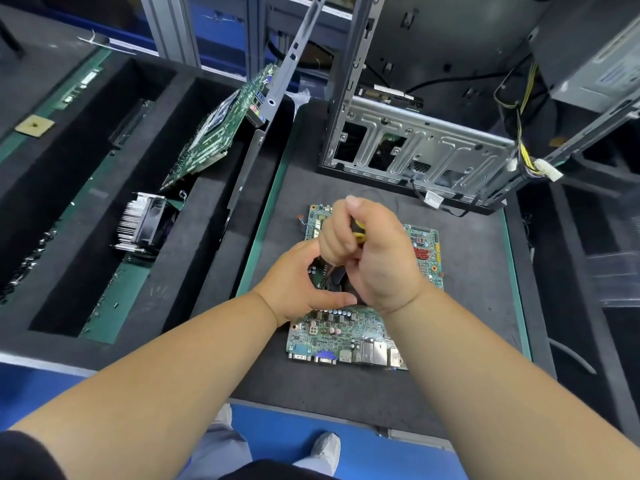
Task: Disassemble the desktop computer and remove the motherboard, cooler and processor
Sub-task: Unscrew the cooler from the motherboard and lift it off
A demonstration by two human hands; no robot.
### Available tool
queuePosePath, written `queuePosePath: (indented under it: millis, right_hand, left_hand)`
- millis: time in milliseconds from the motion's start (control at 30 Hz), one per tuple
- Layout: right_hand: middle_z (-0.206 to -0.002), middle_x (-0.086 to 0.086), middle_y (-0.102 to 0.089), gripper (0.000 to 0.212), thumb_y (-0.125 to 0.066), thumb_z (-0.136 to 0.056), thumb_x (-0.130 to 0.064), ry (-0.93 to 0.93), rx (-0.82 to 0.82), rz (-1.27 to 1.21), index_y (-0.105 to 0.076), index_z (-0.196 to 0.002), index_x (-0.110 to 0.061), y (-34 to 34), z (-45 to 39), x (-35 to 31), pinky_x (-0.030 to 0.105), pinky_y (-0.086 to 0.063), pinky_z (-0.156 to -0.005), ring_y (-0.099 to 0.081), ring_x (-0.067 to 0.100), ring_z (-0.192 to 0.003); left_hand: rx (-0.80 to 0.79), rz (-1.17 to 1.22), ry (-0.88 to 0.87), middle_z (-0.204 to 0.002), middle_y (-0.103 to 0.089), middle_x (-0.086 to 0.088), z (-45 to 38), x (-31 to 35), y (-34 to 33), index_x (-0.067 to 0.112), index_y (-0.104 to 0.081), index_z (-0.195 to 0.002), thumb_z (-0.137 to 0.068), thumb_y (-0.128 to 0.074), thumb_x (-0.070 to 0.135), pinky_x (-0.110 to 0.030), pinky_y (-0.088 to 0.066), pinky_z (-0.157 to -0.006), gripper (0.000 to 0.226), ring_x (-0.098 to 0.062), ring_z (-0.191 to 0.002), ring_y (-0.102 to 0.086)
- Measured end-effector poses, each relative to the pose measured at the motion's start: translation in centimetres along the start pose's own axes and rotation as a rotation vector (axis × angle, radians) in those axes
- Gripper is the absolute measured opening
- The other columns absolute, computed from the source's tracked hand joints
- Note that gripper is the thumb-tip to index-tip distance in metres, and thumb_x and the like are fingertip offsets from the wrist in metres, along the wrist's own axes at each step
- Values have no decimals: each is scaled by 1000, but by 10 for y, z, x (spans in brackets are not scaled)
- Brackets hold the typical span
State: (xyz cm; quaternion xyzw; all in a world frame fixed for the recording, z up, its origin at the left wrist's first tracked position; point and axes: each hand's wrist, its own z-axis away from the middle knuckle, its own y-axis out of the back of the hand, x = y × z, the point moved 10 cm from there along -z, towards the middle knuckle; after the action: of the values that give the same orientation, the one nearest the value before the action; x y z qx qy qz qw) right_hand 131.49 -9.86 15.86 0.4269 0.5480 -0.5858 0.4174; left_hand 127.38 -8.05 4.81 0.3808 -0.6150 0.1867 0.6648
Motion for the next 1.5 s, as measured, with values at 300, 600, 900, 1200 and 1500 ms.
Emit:
queuePosePath:
  millis: [300,600,900,1200,1500]
  right_hand:
    - [-44,-5,-33,32,-42,-78,-18,-5,-323,99,-39,-47,-15,-24,-6,-7,31,-17,-48,-27,14,-43]
    - [-65,5,-40,42,-68,-84,-45,87,-164,66,-48,-77,-8,7,-8,-41,34,-24,-57,-35,17,-55]
    - [-127,-6,-38,101,-81,-51,-68,-350,-310,1659,-42,-137,-33,47,3,3,36,-49,-87,-55,18,-107]
    - [-93,-6,-49,59,-74,-54,-58,-184,-379,1921,-52,-96,-25,42,-2,25,29,-39,-58,-57,21,-83]
    - [-103,-5,-52,71,-75,-52,-61,-216,-386,1862,-55,-109,-23,51,-9,27,31,-47,-64,-57,21,-90]
  left_hand:
    - [-17,9,6,-102,-66,5,-15,8,1,44,-60,-94,-56,-78,53,-39,-54,-88,44,-9,-103,-63]
    - [-94,-222,-48,-130,-39,32,-4,3,-2,62,-17,-140,-51,-78,73,-26,-32,-109,108,-2,-128,-34]
    - [48,-472,-112,-138,-33,13,20,-1,30,34,-26,-144,-60,-73,70,-30,-29,-110,103,-7,-132,-27]
    - [-34,-450,-108,-133,-40,12,24,-11,24,24,-48,-131,-71,-78,51,-33,-37,-109,72,-9,-126,-41]
    - [-35,-448,-88,-135,-37,15,25,-13,25,27,-52,-125,-70,-78,51,-33,-35,-110,65,-6,-129,-39]
